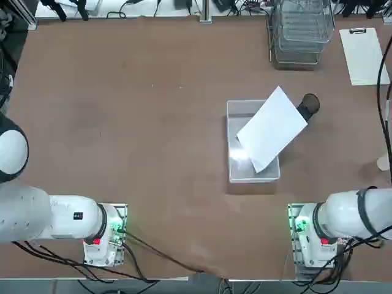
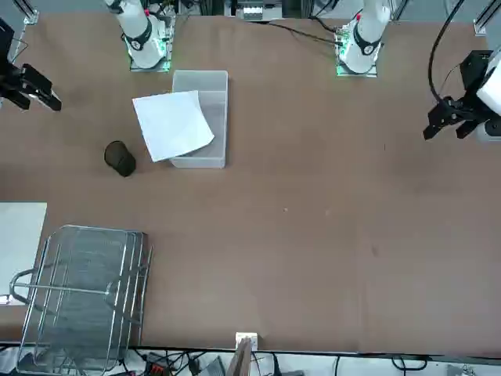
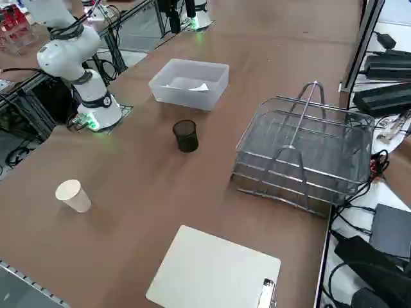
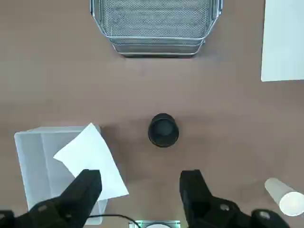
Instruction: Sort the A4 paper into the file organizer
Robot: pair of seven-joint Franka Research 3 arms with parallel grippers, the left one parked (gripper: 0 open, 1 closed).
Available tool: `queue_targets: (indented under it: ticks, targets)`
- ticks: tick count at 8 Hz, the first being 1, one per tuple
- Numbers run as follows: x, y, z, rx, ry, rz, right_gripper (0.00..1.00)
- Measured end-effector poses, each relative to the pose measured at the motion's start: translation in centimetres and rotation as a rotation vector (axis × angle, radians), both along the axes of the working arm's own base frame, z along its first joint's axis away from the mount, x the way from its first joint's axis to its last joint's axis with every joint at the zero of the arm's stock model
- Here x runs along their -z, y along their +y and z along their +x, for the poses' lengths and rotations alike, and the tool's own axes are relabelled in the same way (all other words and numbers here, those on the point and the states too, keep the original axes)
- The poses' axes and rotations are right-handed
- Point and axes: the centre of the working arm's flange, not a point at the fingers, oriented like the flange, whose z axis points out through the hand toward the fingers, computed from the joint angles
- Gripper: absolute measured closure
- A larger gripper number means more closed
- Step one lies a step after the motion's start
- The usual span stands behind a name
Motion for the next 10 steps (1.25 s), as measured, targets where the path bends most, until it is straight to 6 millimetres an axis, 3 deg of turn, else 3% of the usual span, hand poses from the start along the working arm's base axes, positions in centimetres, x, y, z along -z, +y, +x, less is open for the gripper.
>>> queue_targets:
  ticks: [4,5,7,10]
  targets:
    - [0.1,0.7,0.0,-0.011,0.006,0.021,0.00]
    - [1.0,1.4,0.0,-0.020,0.032,0.040,0.00]
    - [5.4,3.0,0.0,-0.044,0.126,0.064,0.00]
    - [15.2,5.3,-1.0,-0.087,0.276,0.133,0.00]
